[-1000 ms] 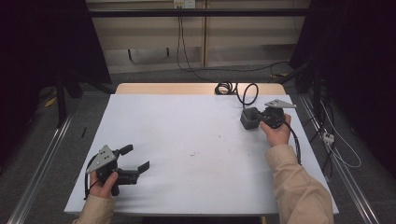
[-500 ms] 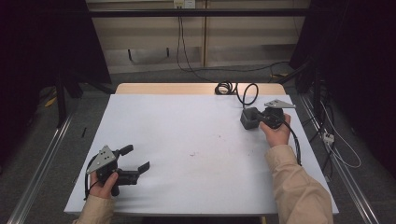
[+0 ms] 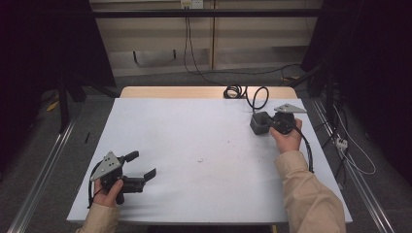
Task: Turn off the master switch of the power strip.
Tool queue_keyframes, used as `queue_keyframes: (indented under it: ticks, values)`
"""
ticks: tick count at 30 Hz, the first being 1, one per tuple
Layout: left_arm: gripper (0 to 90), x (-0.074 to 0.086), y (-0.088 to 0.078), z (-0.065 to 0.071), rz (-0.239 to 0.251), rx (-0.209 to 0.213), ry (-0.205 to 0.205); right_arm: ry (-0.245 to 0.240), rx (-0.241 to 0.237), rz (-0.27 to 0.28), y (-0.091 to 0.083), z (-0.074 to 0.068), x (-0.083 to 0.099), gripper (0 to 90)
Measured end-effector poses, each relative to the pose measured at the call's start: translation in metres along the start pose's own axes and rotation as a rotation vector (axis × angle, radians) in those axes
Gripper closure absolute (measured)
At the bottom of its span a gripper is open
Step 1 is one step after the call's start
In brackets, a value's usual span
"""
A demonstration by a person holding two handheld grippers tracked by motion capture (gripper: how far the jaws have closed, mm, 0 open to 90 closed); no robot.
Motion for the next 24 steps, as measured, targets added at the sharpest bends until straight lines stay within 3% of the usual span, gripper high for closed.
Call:
queue_keyframes:
  ticks: [12,24]
  values:
    - [4.2,-0.0007,-0.0001,0.0000,0.005,0.002,0.000,-0.027,0.002,-0.009,-0.0007,-0.0005,0.0008,90.0]
    - [4.2,-0.0006,0.0011,-0.0003,0.002,0.003,0.000,0.010,-0.006,0.017,-0.0007,0.0006,0.0019,90.0]
Point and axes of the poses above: each handheld gripper's, and its own axes: y roughly forward along the jaws, x roughly out of its underside, z roughly to its right, the point moved 6 cm from there along y, roughly forward along the jaws, and after that the axes turned 8 degrees about z, right-handed, at the moved point
